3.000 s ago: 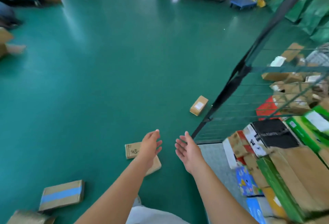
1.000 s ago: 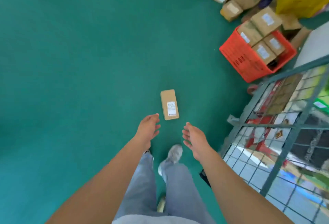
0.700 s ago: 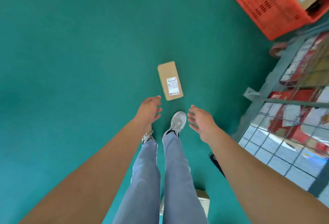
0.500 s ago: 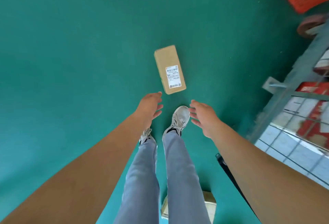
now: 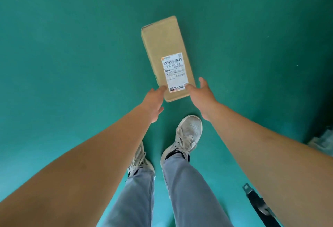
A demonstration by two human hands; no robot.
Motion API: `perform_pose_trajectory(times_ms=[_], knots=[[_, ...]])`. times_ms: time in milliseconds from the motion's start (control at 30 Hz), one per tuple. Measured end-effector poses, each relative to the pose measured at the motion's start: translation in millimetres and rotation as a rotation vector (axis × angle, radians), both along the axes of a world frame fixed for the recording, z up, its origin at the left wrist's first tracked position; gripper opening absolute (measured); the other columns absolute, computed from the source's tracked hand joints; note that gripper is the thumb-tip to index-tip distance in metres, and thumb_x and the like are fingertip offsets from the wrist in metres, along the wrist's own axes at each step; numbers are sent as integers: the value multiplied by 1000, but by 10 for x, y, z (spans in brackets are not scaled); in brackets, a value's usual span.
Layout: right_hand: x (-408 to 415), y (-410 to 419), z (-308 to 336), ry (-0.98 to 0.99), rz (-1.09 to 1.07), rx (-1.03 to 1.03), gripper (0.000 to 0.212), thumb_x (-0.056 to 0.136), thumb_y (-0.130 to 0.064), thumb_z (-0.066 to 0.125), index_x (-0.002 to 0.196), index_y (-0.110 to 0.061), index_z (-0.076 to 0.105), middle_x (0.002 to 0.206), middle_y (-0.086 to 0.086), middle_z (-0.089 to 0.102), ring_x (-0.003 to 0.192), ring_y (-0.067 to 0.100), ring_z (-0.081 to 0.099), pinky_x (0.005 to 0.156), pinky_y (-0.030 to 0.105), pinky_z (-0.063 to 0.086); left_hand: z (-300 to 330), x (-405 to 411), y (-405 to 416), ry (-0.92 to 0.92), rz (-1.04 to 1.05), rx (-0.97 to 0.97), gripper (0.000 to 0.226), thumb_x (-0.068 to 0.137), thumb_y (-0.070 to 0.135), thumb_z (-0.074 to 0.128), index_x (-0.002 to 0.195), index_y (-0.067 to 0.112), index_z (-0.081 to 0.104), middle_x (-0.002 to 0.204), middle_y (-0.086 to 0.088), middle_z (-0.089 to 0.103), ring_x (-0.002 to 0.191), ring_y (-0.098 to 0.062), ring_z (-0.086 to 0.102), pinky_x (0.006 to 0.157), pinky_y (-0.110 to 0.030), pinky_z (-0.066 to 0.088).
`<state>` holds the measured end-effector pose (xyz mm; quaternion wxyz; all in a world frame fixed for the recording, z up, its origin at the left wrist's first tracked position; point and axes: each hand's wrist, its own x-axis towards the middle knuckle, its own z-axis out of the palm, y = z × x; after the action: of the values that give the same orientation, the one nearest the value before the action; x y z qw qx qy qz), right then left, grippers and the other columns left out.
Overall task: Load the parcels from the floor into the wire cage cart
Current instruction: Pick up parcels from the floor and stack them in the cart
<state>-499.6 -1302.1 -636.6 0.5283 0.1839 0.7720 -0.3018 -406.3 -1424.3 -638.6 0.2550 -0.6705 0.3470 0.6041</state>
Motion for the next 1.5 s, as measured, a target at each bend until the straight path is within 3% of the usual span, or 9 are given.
perform_pose_trajectory(times_ms=[100, 233, 400, 567, 933, 1067, 1233, 1333, 1500], knots=[[78, -18, -147, -40, 15, 13, 84, 96, -46, 59, 164, -27, 12, 168, -2, 22, 150, 26, 31, 120, 46, 29, -109, -60, 17, 12, 26, 43, 57, 97, 50, 64, 146, 27, 50, 151, 7, 47, 136, -18, 46, 115, -41, 43], [195, 34, 94, 48, 31, 67, 63, 92, -57, 61, 143, -24, 47, 141, 5, 37, 116, 25, 54, 98, 37, 43, 95, -25, 26, -11, -21, 43, 74, 86, 67, 68, 146, 26, 51, 143, 6, 54, 127, -19, 53, 116, -42, 40], [335, 89, 994, -41, -142, 12, 57, 88, -65, 64, 124, -30, 35, 124, 3, 48, 99, 18, 56, 93, 40, 46, 969, 129, 27, 6, -108, 19, 60, 94, 59, 63, 143, 29, 46, 134, 2, 51, 119, -19, 46, 112, -45, 40], [571, 124, 2199, -156, -441, 68, 61, 86, -60, 69, 118, -21, 34, 111, 6, 60, 99, 27, 65, 93, 54, 56, 2183, 202, 126, -17, -87, 70, 58, 88, 52, 72, 132, 31, 40, 129, -11, 53, 114, -34, 59, 98, -58, 53], [1292, 595, 4945, -66, -817, -43, 50, 90, -61, 60, 131, -33, 52, 110, 1, 67, 99, 22, 65, 91, 46, 56, 4931, 479, 530, 158, -340, 110, 47, 88, 53, 70, 124, 25, 58, 116, -11, 70, 107, -30, 67, 98, -48, 52], [1740, 830, 5788, -77, -1030, -110, 50, 89, -58, 64, 130, -32, 52, 115, 3, 65, 98, 22, 64, 75, 36, 53, 5716, 731, 728, 214, -474, 127, 47, 87, 51, 73, 121, 22, 59, 114, -14, 72, 105, -33, 69, 95, -50, 55], [2504, 1132, 6419, -45, -1279, -138, 54, 82, -65, 65, 124, -32, 55, 115, 6, 68, 103, 29, 67, 94, 50, 54, 6218, 1239, 1133, 235, -635, 121, 82, 50, 65, 78, 121, 28, 61, 116, -13, 71, 100, -35, 72, 75, -52, 63], [2963, 1335, 6656, -41, -1402, -92, 64, 78, -74, 64, 124, -31, 51, 112, 9, 69, 97, 31, 69, 91, 52, 56, 6192, 1562, 1404, 239, -759, 120, 78, 49, 67, 79, 116, 30, 63, 120, -13, 68, 99, -34, 72, 63, -47, 61], [3624, 1875, 6943, -28, -1653, -110, 63, 74, -65, 75, 120, -25, 58, 106, 12, 73, 94, 30, 72, 82, 43, 58, 6585, 1910, 2076, 253, -1017, 207, 71, 58, 63, 82, 117, 26, 66, 117, -15, 70, 96, -35, 74, 66, -46, 61]])
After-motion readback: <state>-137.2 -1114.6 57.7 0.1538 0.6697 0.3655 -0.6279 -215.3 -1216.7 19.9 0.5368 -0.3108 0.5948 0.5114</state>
